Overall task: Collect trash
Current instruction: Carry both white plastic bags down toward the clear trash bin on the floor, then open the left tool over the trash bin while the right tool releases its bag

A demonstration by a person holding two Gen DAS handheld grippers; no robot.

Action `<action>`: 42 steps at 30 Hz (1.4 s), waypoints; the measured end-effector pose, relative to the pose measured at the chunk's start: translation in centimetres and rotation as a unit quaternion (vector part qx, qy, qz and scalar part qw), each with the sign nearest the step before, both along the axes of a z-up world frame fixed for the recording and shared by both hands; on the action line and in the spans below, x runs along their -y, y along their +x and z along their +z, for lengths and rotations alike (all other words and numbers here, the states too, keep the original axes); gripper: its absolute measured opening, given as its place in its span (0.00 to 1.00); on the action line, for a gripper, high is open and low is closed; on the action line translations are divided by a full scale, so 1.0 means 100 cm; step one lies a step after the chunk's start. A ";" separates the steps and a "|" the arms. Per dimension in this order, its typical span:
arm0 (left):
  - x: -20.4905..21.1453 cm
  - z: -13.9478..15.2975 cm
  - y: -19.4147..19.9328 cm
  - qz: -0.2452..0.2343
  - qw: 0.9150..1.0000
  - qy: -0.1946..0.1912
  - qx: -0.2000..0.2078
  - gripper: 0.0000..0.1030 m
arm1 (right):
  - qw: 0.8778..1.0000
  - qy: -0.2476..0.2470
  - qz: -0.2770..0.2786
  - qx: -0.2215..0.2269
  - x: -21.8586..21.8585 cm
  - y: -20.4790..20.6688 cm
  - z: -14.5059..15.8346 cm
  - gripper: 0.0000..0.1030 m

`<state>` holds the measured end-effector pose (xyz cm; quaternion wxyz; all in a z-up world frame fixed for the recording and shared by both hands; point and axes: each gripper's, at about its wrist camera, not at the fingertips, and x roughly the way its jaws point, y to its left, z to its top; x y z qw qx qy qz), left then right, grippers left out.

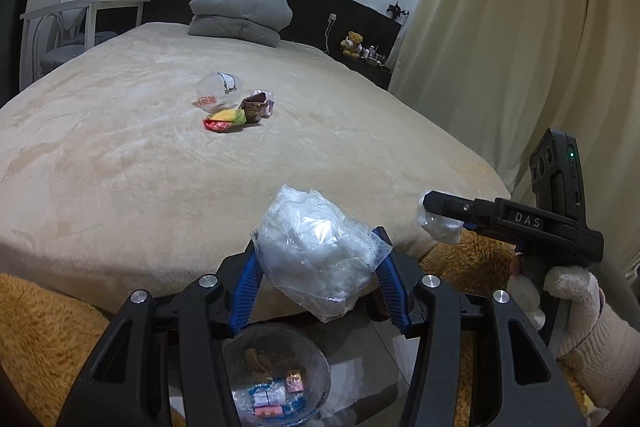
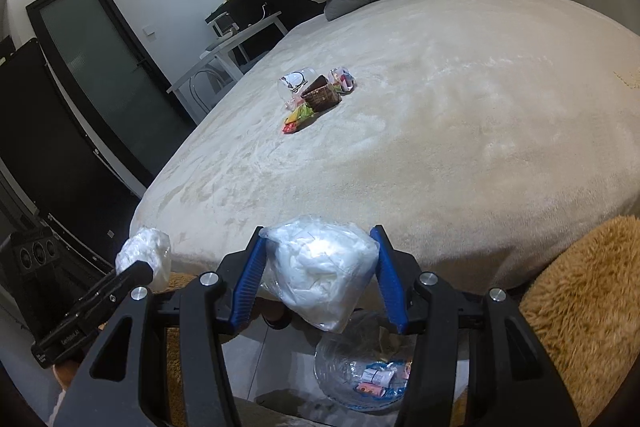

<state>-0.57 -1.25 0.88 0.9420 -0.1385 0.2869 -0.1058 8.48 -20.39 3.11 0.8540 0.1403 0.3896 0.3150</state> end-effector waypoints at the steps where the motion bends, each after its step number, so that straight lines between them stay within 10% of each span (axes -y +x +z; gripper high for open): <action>1: 0.001 -0.002 -0.003 -0.002 1.000 -0.004 -0.003 0.50 | 1.000 0.005 0.000 -0.005 0.001 -0.002 -0.002 0.51; 17: 0.002 -0.076 0.025 -0.029 0.975 -0.099 -0.199 0.50 | 0.989 -0.016 0.036 -0.144 -0.024 -0.010 -0.051 0.51; 30: 0.006 -0.146 0.070 0.001 0.934 -0.060 -0.351 0.50 | 0.959 -0.092 0.022 -0.267 -0.053 0.022 -0.121 0.51; 42: 0.016 -0.161 0.073 -0.012 0.923 -0.048 -0.380 0.50 | 0.947 -0.099 0.014 -0.306 -0.056 0.030 -0.141 0.51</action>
